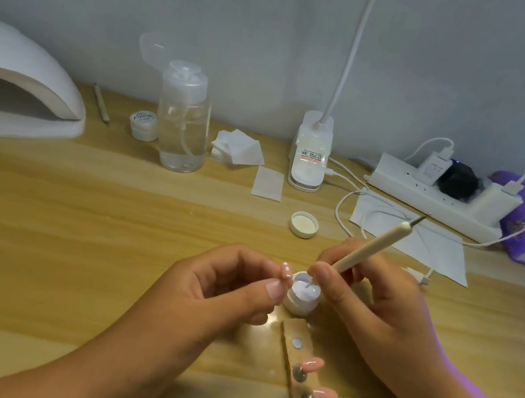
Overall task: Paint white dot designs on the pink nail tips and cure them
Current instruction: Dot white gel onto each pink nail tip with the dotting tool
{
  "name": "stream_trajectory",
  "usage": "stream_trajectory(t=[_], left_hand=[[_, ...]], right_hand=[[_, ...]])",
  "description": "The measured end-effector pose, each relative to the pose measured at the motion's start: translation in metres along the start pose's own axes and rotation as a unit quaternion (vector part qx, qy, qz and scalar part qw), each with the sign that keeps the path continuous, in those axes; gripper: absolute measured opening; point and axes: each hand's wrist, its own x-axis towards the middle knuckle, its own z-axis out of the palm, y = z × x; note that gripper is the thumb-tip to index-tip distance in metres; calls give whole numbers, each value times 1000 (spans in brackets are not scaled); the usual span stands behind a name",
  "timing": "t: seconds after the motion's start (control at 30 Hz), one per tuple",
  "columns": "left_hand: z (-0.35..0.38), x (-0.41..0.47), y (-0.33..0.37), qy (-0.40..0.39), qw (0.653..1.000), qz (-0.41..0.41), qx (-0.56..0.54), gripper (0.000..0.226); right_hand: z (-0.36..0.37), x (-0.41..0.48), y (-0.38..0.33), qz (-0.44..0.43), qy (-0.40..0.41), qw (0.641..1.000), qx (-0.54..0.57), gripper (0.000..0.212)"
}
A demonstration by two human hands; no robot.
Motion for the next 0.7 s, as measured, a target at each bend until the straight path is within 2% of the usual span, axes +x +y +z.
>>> stream_trajectory(t=[0.2,0.5,0.6,0.7], left_hand=[[0,-1,2,-3,1000,3,16,21],[0,-2,3,-16,998,10,52,21],[0,-2,4,-15,999,13,45,20],[2,-3,5,-17,999,13,43,17]], right_hand=[[-2,-1,-1,-21,-6,999,-36,15],[0,-2,-3,-20,-16,997,-79,23],[0,-2,-5,-12,-2,999,-53,23],[-3,-3,-8,19,53,998,31,20]])
